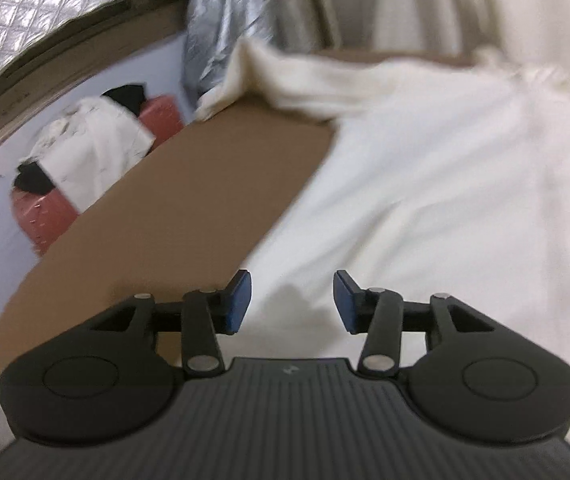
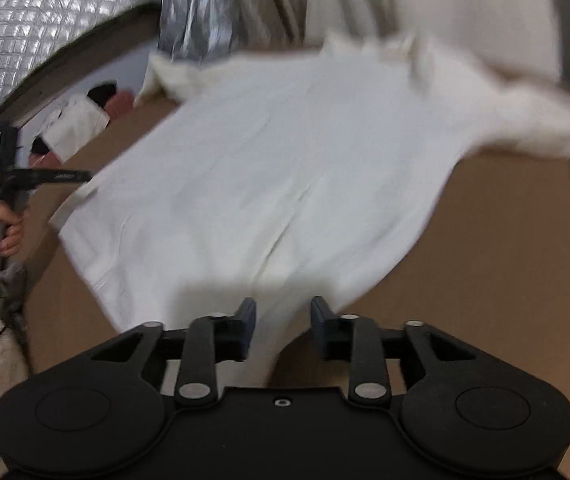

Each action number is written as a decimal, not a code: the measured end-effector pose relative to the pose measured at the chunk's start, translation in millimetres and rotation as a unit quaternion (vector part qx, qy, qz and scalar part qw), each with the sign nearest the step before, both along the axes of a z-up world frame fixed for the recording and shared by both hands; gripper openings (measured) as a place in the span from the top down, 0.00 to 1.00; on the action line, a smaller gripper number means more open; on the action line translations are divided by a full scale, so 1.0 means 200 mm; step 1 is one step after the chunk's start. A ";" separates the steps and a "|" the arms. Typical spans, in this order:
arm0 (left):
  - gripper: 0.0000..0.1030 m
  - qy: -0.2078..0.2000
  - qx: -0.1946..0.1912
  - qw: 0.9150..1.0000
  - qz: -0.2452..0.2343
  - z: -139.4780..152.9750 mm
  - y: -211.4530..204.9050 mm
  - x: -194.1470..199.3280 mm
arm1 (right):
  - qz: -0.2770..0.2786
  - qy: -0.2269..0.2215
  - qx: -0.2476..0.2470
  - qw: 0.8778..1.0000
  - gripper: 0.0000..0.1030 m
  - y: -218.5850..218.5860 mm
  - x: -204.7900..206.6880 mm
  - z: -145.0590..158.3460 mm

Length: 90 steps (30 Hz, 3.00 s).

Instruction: Fold clothes

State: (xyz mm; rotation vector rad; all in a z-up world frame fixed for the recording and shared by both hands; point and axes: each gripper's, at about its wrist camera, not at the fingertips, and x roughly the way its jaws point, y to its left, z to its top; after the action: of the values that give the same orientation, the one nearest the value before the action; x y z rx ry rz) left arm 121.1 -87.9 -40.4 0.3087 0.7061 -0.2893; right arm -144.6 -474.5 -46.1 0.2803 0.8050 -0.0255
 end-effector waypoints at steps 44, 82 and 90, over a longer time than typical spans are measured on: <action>0.37 0.003 -0.024 0.952 -0.306 -0.02 -2.42 -0.67 | -0.465 0.031 0.300 0.833 0.25 -1.63 -0.28 -0.43; 0.51 -0.021 0.074 0.933 -0.352 -0.24 -2.75 -0.97 | -0.566 -0.104 0.164 0.801 0.58 -1.96 -0.57 -0.67; 0.45 -0.031 0.037 0.933 -0.357 -0.12 -2.74 -1.00 | -0.607 -0.131 0.242 0.746 0.45 -1.84 -0.82 -0.60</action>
State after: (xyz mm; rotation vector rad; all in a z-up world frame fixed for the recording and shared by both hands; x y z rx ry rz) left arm -78.5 -636.6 -63.6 0.6435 0.5193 -0.9431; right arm -307.7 -841.9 -166.1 1.2525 0.2065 -1.0061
